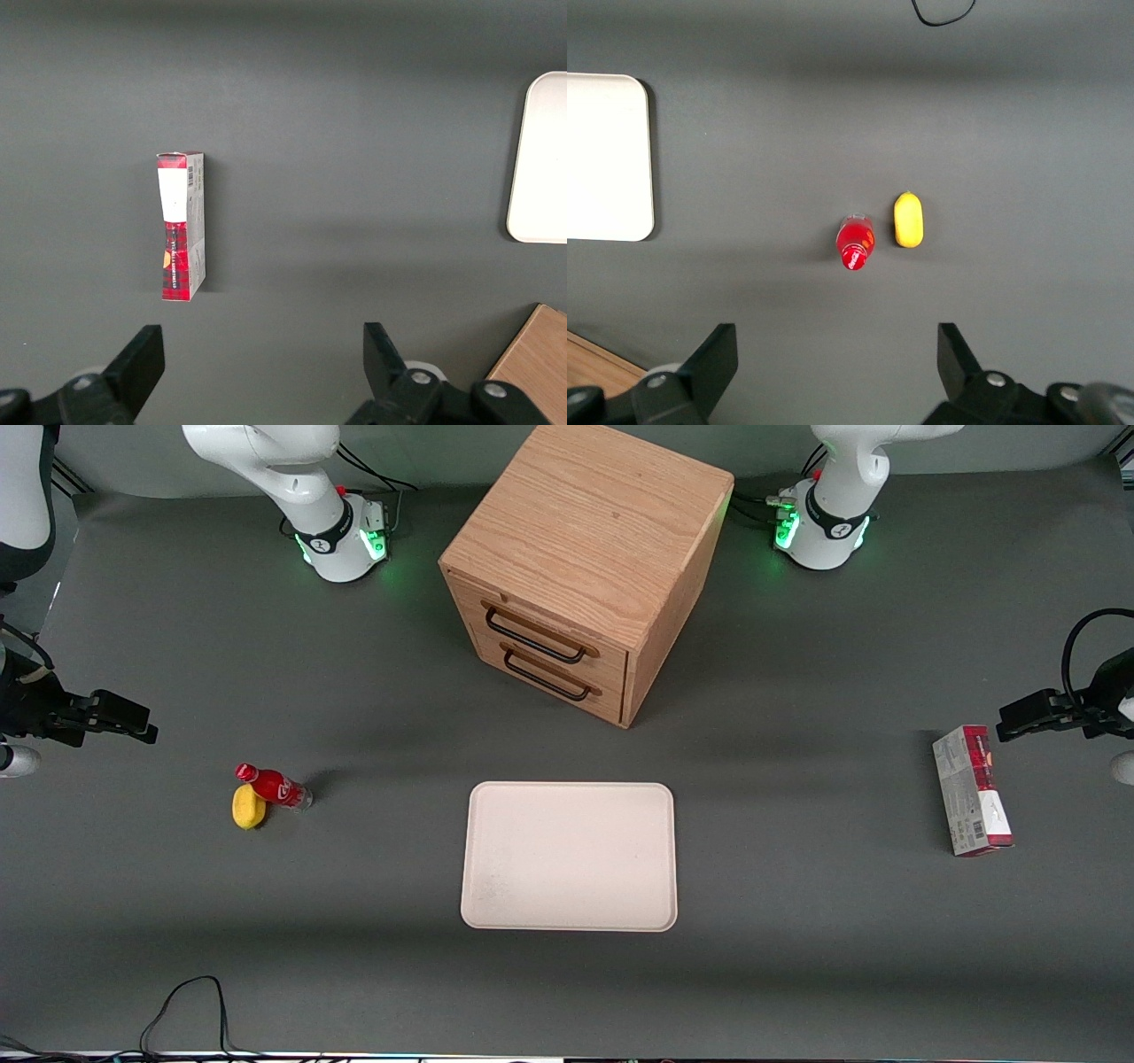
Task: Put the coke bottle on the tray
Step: 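Move the right gripper down toward the red Coca-Cola bottle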
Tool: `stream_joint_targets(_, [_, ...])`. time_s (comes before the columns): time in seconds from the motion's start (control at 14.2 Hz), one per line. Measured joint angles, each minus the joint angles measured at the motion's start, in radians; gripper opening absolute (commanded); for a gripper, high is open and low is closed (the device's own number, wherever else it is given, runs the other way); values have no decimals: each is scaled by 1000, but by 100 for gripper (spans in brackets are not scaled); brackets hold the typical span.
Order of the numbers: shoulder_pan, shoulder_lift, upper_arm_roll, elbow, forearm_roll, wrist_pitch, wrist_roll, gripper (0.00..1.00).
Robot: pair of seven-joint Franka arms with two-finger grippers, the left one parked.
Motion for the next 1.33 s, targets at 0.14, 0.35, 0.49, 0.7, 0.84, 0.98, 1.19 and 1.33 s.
stream_joint_targets(0.14, [0, 0, 0, 0, -1, 0, 0, 100])
stream_joint_targets(0.35, [0, 0, -1, -1, -2, -4, 0, 100])
stream_joint_targets(0.49, [0, -2, -4, -8, -3, -30, -1, 100])
stream_joint_targets(0.7, [2, -43, -41, -77, -6, -25, -42, 100])
stream_joint_targets(0.84, [2, -96, -62, -158, -6, 16, -71, 100])
stream_joint_targets(0.98, [11, -155, -64, -244, -6, 57, -77, 100])
stream_joint_targets(1.19, [44, -192, -63, -300, -6, 77, -77, 100])
stream_joint_targets(1.33, [50, -188, -63, -319, -6, 96, -77, 100])
